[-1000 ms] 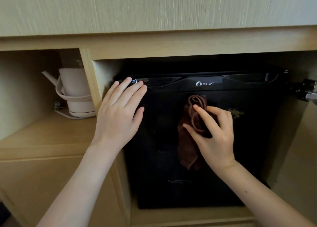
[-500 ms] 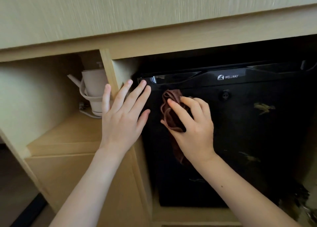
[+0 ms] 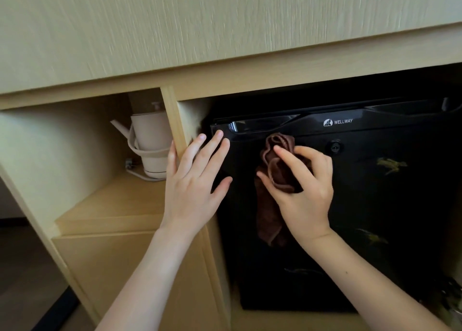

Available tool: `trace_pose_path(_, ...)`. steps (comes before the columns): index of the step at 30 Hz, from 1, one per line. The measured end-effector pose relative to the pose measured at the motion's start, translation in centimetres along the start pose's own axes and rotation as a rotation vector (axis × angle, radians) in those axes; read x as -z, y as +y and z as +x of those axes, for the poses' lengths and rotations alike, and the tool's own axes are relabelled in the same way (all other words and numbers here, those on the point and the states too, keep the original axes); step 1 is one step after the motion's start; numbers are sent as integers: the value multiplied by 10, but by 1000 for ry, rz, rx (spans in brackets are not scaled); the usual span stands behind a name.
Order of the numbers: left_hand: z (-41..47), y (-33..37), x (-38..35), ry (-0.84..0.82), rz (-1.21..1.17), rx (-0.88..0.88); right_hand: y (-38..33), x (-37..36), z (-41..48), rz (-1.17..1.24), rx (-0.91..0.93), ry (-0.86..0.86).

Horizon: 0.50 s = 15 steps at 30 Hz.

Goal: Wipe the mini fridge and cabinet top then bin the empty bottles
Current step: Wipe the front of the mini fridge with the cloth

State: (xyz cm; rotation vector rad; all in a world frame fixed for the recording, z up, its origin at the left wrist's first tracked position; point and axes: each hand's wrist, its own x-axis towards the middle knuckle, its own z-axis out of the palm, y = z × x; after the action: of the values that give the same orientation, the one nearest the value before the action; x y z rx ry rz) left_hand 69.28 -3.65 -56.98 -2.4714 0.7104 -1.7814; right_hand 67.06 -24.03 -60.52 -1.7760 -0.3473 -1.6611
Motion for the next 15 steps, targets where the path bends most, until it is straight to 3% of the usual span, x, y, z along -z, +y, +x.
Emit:
trace_pose_path(3, 0, -1, -1, 1, -7, 2, -7, -8, 2, 3, -35, -5)
trace_pose_path(9, -1, -1, -1, 1, -12, 11, 0, -1, -22, -37, 35, -204)
trace_pose_path(15, 0, -1, 2, -43, -46, 12, -9, -12, -6, 26, -40, -34)
